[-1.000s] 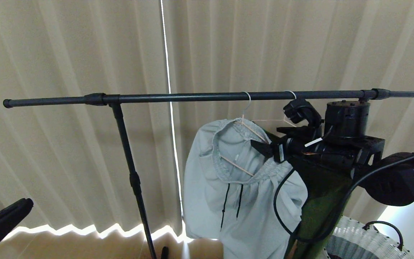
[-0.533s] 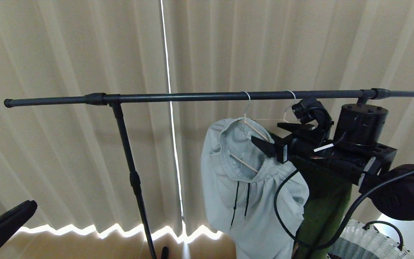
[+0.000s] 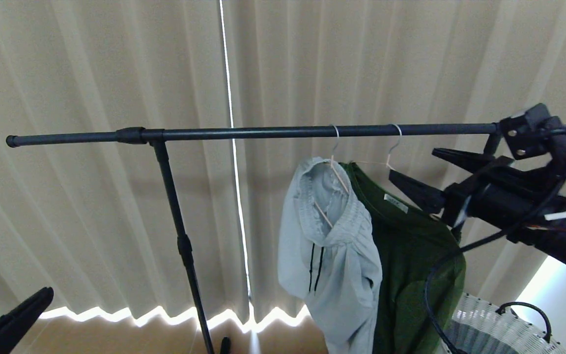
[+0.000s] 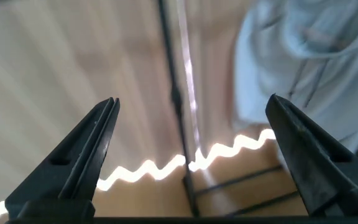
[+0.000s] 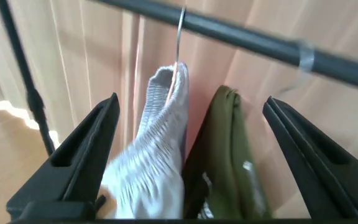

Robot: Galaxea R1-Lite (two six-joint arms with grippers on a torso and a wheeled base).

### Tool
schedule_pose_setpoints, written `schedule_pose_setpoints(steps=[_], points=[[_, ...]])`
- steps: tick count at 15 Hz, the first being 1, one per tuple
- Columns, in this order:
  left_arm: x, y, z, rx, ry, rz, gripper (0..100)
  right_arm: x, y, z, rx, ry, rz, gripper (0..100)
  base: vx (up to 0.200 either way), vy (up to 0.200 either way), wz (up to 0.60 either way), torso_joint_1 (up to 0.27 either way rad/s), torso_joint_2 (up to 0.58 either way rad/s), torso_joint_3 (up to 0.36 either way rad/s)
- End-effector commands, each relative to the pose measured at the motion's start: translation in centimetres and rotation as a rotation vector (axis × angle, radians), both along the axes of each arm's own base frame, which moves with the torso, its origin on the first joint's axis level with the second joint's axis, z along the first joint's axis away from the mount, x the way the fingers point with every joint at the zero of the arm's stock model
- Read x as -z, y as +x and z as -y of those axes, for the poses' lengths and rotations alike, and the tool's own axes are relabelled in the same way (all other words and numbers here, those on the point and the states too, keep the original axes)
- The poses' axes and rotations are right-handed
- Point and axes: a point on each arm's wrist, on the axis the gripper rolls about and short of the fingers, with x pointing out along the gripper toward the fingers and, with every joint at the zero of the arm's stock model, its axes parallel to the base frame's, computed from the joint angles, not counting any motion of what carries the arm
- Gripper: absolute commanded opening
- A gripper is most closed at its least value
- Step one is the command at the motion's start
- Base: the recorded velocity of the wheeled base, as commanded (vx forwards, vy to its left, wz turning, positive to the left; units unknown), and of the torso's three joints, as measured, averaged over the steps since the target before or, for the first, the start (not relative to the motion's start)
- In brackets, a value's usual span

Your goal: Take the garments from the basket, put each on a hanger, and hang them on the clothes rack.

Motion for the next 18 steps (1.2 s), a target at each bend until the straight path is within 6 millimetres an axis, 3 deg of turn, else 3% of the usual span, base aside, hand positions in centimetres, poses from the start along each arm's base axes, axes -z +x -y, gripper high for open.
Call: schedule_pose_setpoints(steps=[1, 2, 3, 5, 7, 8, 9, 10, 11, 16, 18], points=[[2.9, -1.5, -0.6, -0.072, 0.004, -0.017, 100, -0.5, -5.5, 2.9, 0.030, 0.025, 0.068, 100, 0.000, 0.000, 0.00, 0.000, 0.00, 0.000], [4.2, -2.2, -0.8, -0.096, 0.001, -0.019, 100, 0.0, -7.0, 4.2, 0.072, 0.022, 0.064, 100, 0.000, 0.000, 0.00, 0.000, 0.00, 0.000], [4.4, -2.3, -0.9, -0.099, -0.002, -0.019, 100, 0.1, -7.3, 4.4, 0.081, 0.022, 0.064, 100, 0.000, 0.000, 0.00, 0.000, 0.00, 0.000], [6.9, -3.4, -1.1, -0.120, -0.070, -0.038, 100, 1.8, -10.8, 6.7, 0.170, 0.011, 0.026, 100, 0.000, 0.000, 0.00, 0.000, 0.00, 0.000], [7.4, -3.5, -1.1, -0.124, -0.074, -0.046, 100, 2.2, -11.4, 7.0, 0.185, 0.008, 0.017, 100, 0.000, 0.000, 0.00, 0.000, 0.00, 0.000], [9.2, -4.5, -1.2, -0.170, -0.082, -0.051, 100, 4.0, -14.7, 8.2, 0.241, -0.002, -0.014, 100, 0.000, 0.000, 0.00, 0.000, 0.00, 0.000], [9.2, -4.5, -1.2, -0.170, -0.082, -0.051, 100, 4.0, -14.7, 8.2, 0.241, -0.002, -0.014, 100, 0.000, 0.000, 0.00, 0.000, 0.00, 0.000], [10.2, -5.5, -1.4, -0.181, -0.082, -0.054, 100, 5.6, -17.2, 8.6, 0.255, -0.008, -0.064, 100, 0.000, 0.000, 0.00, 0.000, 0.00, 0.000], [10.7, -6.1, -1.4, -0.180, -0.086, -0.052, 100, 6.3, -18.4, 8.8, 0.258, -0.006, -0.083, 100, 0.000, 0.000, 0.00, 0.000, 0.00, 0.000], [11.0, -6.8, -1.3, -0.276, -0.131, -0.009, 100, 10.9, -24.4, 9.9, 0.327, -0.029, -0.151, 100, 0.000, 0.000, 0.00, 0.000, 0.00, 0.000], [11.2, -7.4, -1.3, -0.258, -0.137, 0.065, 100, 11.9, -24.7, 10.1, 0.415, -0.027, -0.185, 100, 0.000, 0.000, 0.00, 0.000, 0.00, 0.000]])
